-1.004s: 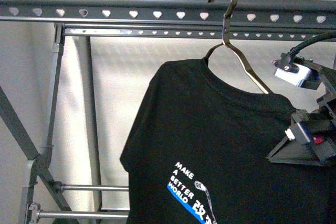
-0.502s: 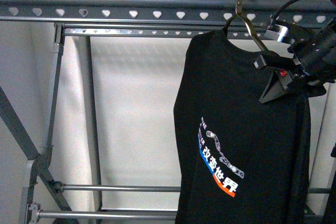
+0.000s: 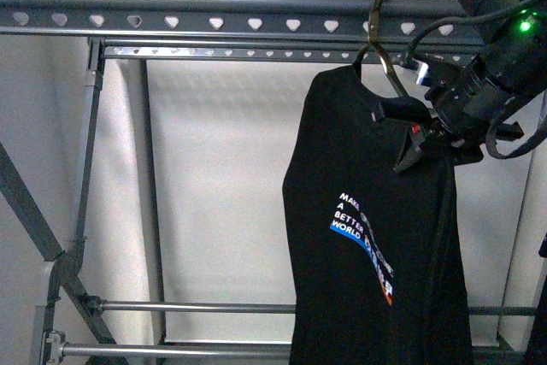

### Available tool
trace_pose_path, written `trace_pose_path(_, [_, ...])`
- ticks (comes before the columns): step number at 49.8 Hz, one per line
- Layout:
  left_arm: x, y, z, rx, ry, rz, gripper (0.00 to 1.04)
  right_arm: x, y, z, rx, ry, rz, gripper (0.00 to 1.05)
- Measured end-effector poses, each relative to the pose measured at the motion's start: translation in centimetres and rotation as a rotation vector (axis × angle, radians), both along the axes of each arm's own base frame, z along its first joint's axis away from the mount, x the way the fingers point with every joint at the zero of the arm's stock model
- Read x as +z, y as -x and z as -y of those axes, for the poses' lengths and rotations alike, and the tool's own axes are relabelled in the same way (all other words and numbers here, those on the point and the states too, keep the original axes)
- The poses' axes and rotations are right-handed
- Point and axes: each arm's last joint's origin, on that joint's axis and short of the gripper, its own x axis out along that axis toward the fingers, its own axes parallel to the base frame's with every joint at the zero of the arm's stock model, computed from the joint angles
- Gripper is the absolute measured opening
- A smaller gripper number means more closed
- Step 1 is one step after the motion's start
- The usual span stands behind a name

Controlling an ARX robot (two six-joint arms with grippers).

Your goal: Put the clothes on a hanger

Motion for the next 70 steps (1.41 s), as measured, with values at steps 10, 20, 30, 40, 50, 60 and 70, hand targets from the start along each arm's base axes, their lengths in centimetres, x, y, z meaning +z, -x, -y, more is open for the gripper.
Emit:
trace_pose_path(10, [0.1,0.1,0.0,0.000,0.000,0.010,0.04,-3.2,0.0,2.1,-0.030,-0.020,-0.011,0.07])
trace_pose_path(20, [0.1,0.1,0.0,0.000,0.000,0.011,0.04,-4.3,0.5,3.5,-0.044,-0.040,0.037,0.07])
trace_pose_path(30, [0.1,0.1,0.0,0.000,0.000,0.011,0.04,-4.9,1.5,4.3,-0.041,-0.052,0.103,0.24])
trace_pose_path(40, [0.1,0.1,0.0,0.000,0.000,0.011,0.04,-4.6,4.7,5.5,-0.116,-0.005,0.337,0.56])
trace_pose_path(50, [0.1,0.1,0.0,0.000,0.000,0.011,0.04,-1.3,13.7,7.0,-0.138,0.014,0.690,0.87])
trace_pose_path(60, [0.1,0.1,0.0,0.000,0.000,0.011,0.04,-3.4,25.7,7.5,-0.135,-0.133,0.732,0.97])
trace_pose_path(70, [0.1,0.1,0.0,0.000,0.000,0.011,0.04,-7.8,34.4,6.1,-0.291,0.039,0.729,0.65])
